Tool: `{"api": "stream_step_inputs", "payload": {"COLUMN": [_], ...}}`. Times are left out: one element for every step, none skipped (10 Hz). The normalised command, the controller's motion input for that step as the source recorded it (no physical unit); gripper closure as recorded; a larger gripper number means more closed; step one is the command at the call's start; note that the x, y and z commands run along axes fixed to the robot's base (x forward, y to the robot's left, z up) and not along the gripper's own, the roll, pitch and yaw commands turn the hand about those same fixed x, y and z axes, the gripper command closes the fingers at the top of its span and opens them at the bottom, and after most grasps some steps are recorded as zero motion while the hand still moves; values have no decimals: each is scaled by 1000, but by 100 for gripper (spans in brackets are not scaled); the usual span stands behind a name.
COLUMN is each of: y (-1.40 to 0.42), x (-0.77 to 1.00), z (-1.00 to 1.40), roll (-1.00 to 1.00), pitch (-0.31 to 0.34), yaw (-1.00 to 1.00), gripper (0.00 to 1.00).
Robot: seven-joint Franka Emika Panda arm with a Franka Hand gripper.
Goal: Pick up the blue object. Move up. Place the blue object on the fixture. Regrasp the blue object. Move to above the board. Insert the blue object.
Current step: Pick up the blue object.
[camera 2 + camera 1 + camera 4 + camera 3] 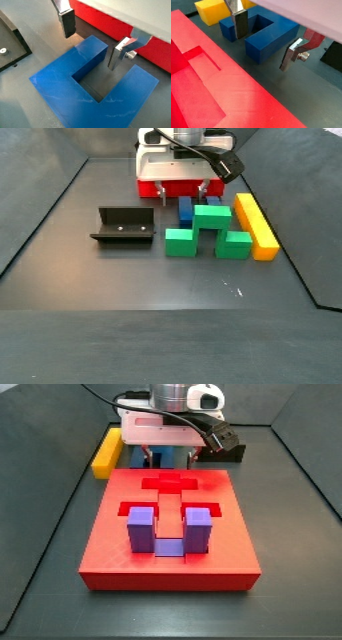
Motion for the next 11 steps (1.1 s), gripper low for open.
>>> {"api": "stream_step_inputs", "payload": {"y": [0, 0, 3, 0, 0, 0, 0, 0, 0, 0, 0], "x": [-17, 0, 0, 0, 0, 0, 0, 0, 0, 0, 0], "z": [-3, -83, -200, -34, 0, 0, 0, 0, 0, 0, 0], "roll": [59, 100, 136, 81, 0, 0, 0, 0, 0, 0, 0], "pitch": [-4, -4, -10, -1, 0, 0, 0, 0, 0, 0, 0], "yaw": [0, 0, 0, 0, 0, 0, 0, 0, 0, 0, 0], "gripper": [0, 0, 0, 0, 0, 100, 100, 100, 100, 100, 100]}}
